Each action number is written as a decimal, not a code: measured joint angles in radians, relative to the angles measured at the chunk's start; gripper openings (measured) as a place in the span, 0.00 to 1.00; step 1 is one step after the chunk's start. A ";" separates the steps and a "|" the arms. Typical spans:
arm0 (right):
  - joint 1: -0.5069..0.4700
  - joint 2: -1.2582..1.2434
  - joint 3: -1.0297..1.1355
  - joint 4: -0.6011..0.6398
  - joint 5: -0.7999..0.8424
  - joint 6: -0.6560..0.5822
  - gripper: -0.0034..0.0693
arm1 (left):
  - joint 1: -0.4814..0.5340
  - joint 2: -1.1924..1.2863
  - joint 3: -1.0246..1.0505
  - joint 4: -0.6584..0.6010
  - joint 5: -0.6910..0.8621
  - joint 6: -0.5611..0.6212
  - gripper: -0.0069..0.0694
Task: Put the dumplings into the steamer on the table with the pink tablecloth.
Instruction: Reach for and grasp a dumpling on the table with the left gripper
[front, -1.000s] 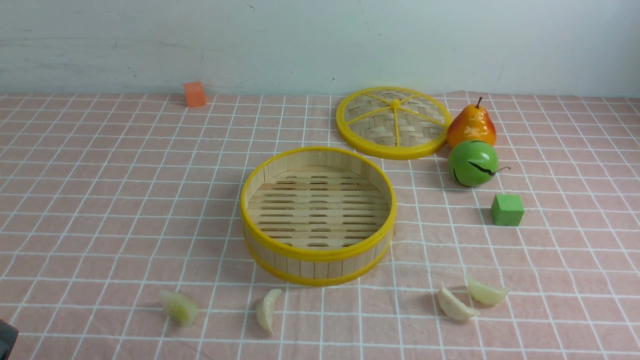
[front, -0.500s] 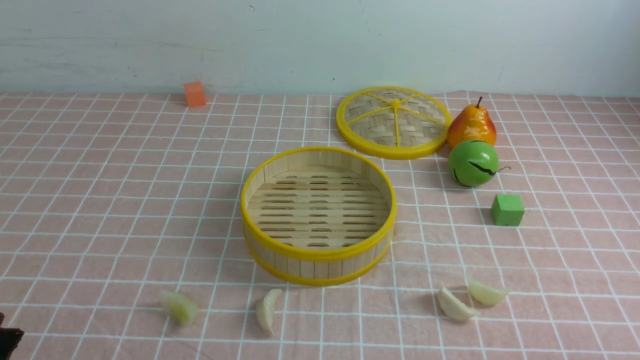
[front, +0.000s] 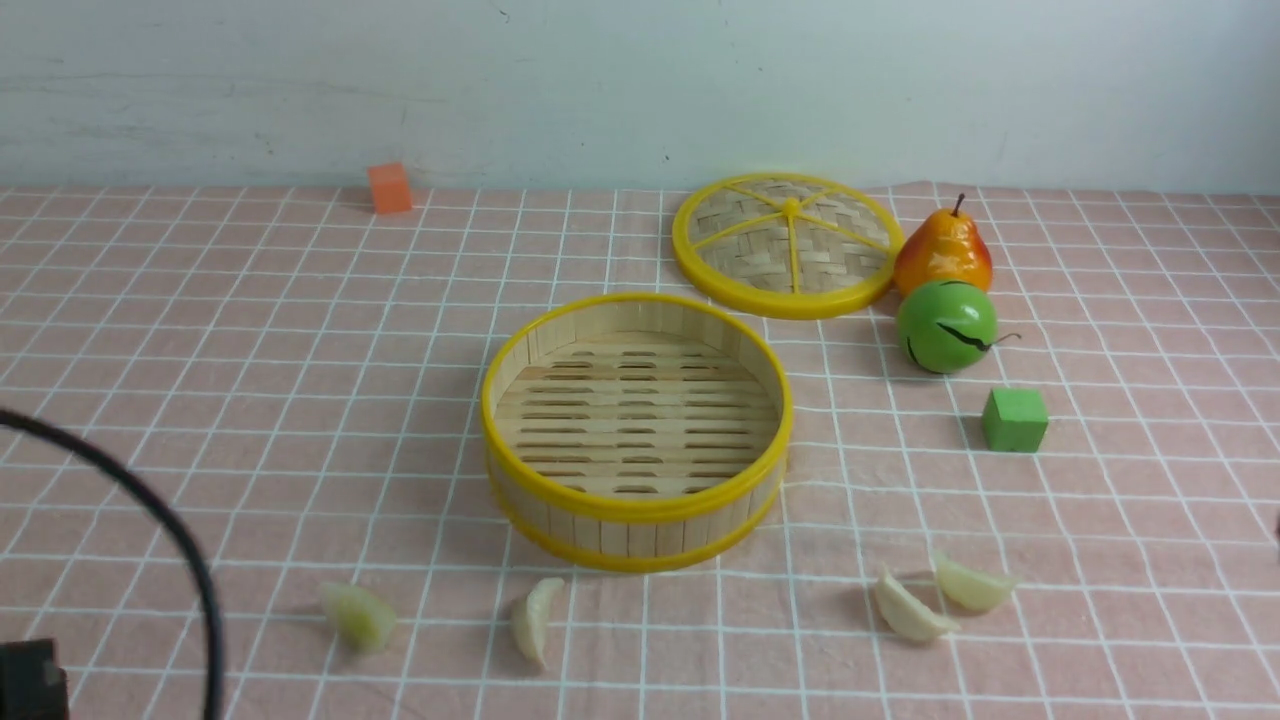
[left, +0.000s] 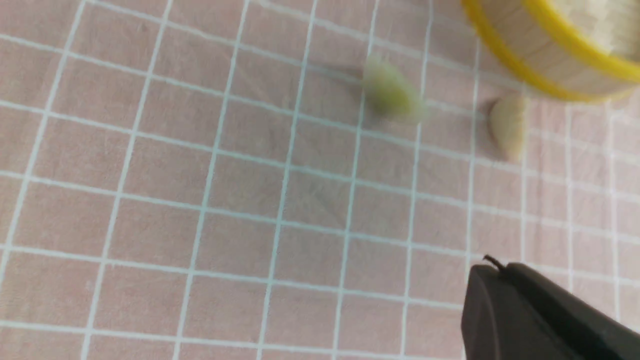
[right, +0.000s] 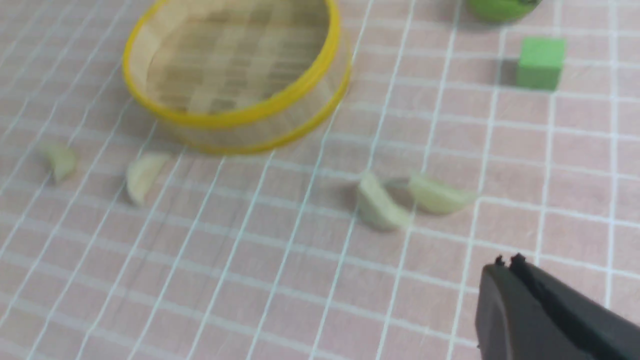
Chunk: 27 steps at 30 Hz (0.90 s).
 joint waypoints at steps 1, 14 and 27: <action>0.036 0.052 -0.037 -0.012 0.046 -0.009 0.02 | -0.010 0.068 -0.029 0.000 0.014 0.018 0.07; 0.568 0.272 -0.142 -0.200 0.225 -0.048 0.04 | -0.192 0.590 -0.140 0.061 -0.160 -0.018 0.41; 0.600 0.272 -0.144 -0.226 0.212 -0.048 0.06 | -0.192 1.005 -0.201 0.157 -0.466 -0.327 0.87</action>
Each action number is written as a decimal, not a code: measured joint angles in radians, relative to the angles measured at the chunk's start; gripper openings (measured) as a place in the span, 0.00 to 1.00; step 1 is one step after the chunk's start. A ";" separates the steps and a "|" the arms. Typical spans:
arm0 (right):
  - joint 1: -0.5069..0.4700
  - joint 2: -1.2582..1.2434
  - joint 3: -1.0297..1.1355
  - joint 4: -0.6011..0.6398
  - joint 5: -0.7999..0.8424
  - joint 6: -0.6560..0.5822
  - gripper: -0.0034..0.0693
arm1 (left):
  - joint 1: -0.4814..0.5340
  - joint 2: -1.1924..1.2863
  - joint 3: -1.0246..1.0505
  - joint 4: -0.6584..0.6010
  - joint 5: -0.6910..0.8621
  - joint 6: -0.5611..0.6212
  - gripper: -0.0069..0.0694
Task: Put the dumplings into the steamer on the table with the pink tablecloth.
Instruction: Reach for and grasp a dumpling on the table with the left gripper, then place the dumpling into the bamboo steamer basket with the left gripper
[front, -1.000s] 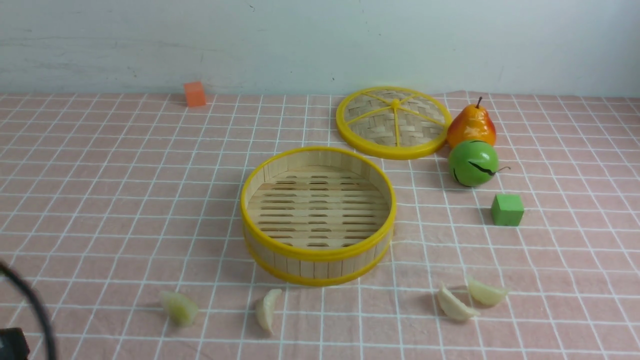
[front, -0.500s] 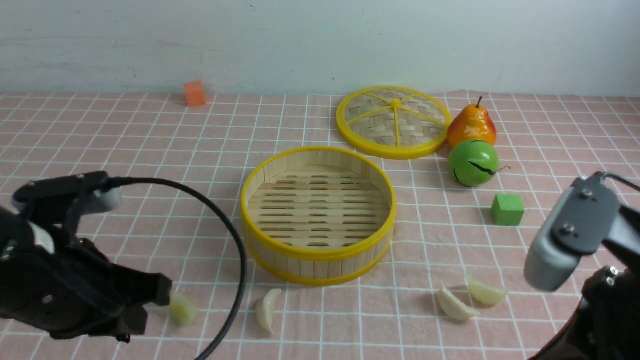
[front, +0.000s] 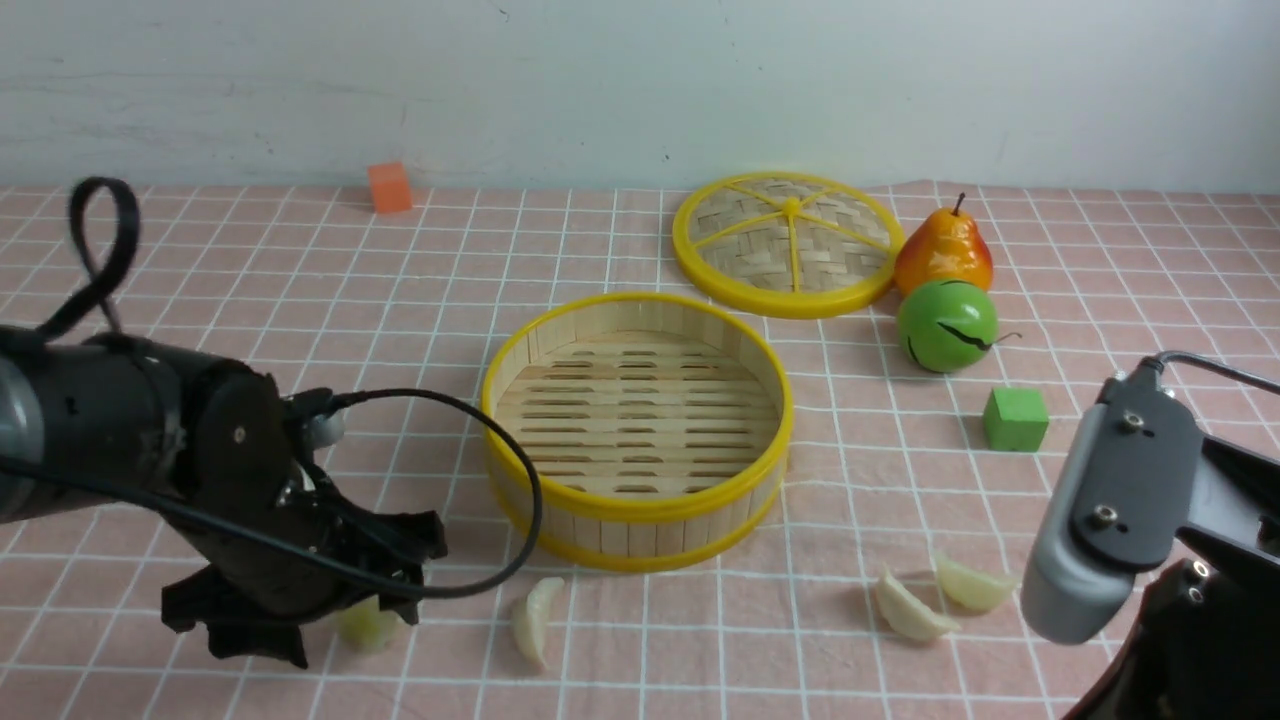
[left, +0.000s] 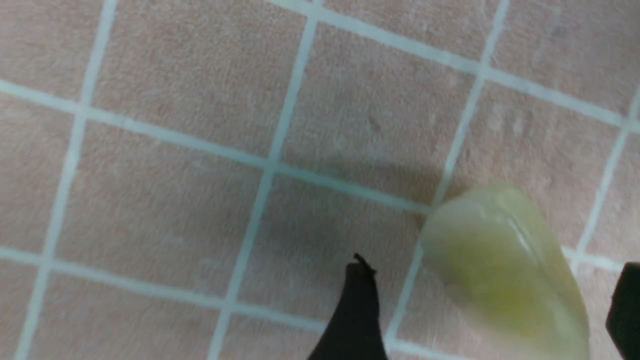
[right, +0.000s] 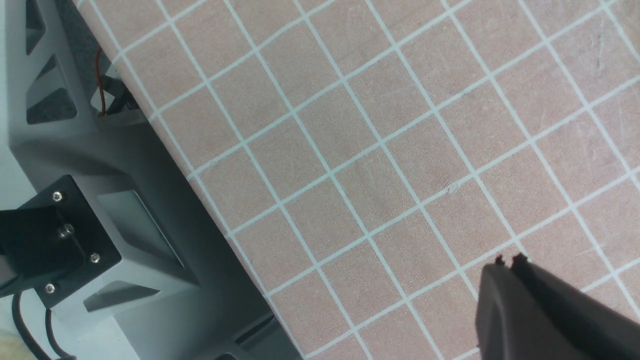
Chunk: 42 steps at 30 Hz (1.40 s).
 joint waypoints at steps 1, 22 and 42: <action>0.000 0.000 0.000 0.000 0.000 0.000 0.06 | 0.000 0.016 -0.003 0.003 -0.013 -0.008 0.84; 0.000 0.000 -0.002 -0.002 -0.067 -0.002 0.08 | -0.073 -0.052 -0.458 -0.020 0.251 0.322 0.45; 0.000 -0.231 -0.002 0.007 0.105 0.144 0.11 | -0.204 0.591 -1.135 -0.046 0.345 0.382 0.47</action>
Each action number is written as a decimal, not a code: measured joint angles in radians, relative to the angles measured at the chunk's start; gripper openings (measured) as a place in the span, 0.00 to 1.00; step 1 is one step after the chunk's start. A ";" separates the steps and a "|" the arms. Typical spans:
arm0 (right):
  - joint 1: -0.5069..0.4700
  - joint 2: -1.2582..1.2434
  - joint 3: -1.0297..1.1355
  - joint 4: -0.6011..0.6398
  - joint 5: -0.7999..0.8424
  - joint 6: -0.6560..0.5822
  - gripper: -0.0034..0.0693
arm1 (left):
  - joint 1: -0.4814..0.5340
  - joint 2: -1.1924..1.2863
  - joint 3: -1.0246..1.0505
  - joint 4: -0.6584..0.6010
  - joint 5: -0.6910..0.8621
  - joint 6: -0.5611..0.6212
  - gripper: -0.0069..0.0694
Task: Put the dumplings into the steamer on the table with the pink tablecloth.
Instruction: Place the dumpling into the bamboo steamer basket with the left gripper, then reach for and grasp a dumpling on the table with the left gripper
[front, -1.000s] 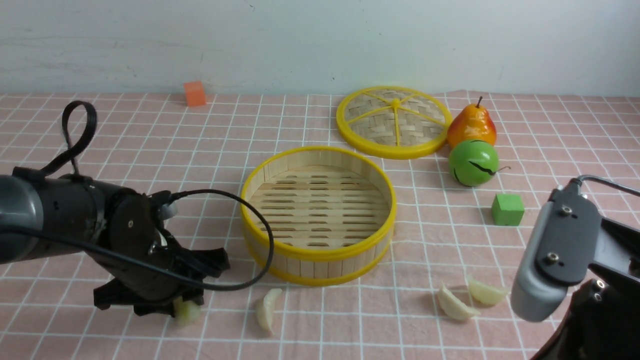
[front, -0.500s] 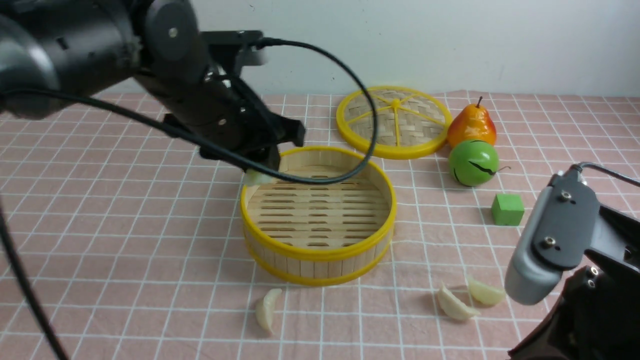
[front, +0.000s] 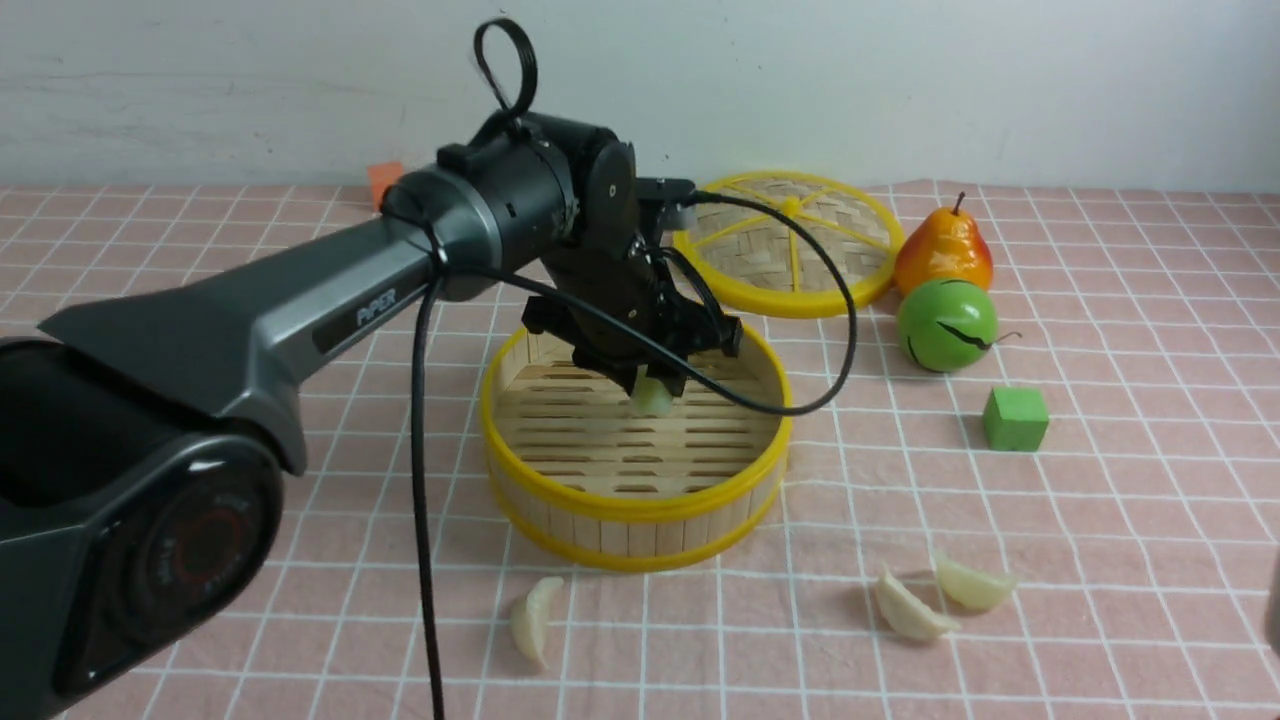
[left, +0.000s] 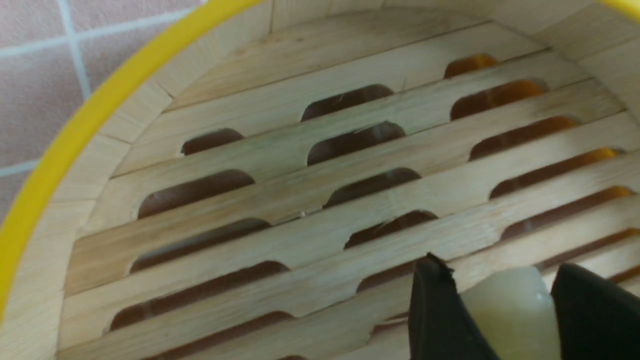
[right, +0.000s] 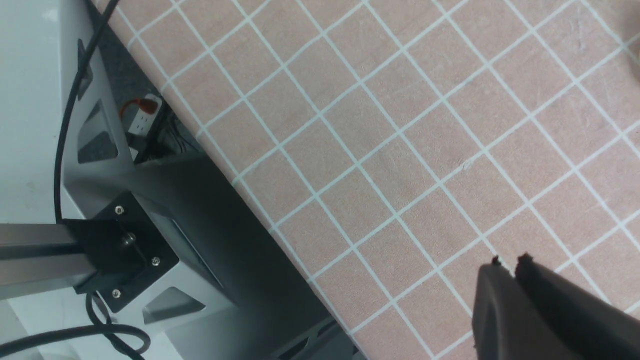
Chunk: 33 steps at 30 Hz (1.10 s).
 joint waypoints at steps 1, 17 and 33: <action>0.000 -0.017 0.000 -0.005 0.001 0.001 0.11 | 0.000 0.011 0.000 0.002 -0.001 0.000 0.50; 0.000 -0.053 0.000 -0.083 -0.140 -0.003 0.13 | 0.000 -0.290 -0.002 0.047 0.352 0.014 0.76; 0.000 -0.053 0.000 0.019 -0.230 -0.007 0.16 | 0.000 -0.682 0.656 0.045 0.226 -0.029 0.77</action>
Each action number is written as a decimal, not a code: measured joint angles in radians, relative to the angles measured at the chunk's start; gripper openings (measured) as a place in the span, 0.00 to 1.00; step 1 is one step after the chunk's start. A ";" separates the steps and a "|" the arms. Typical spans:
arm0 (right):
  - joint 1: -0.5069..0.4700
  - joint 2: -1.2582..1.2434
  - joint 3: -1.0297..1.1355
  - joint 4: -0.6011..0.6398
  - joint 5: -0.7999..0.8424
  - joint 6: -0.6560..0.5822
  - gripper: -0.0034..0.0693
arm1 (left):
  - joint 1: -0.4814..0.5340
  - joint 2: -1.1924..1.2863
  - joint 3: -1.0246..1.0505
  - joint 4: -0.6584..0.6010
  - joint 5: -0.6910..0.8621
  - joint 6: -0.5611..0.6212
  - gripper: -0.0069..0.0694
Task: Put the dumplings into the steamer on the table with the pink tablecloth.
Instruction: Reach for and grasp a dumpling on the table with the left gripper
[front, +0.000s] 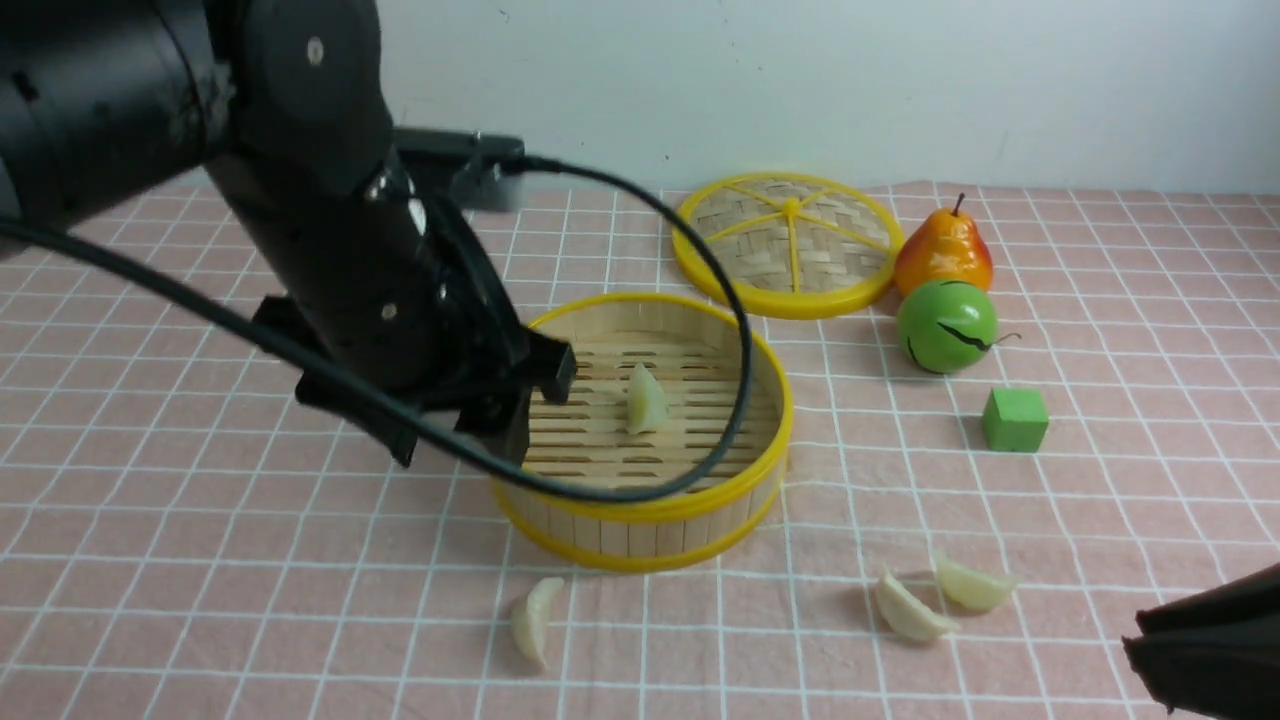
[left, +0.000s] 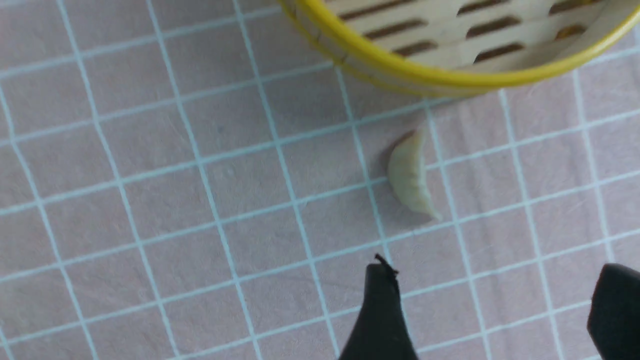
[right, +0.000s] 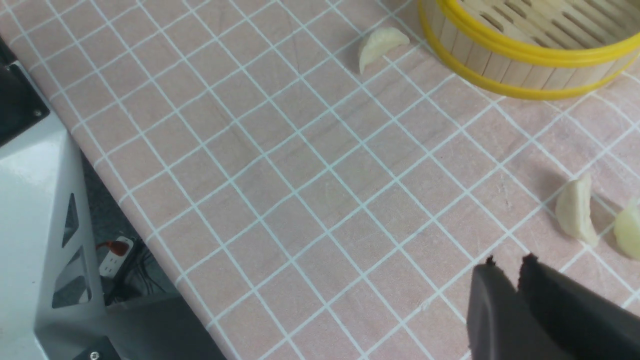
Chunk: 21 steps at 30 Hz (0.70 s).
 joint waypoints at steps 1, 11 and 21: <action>0.000 0.000 0.000 0.001 0.005 0.000 0.16 | 0.000 0.004 0.041 0.000 -0.030 -0.006 0.77; 0.000 0.000 0.000 0.002 0.018 0.000 0.17 | 0.000 0.150 0.228 -0.036 -0.329 -0.045 0.77; 0.000 0.000 0.047 -0.010 0.021 -0.001 0.18 | 0.000 0.263 0.227 -0.049 -0.413 -0.045 0.66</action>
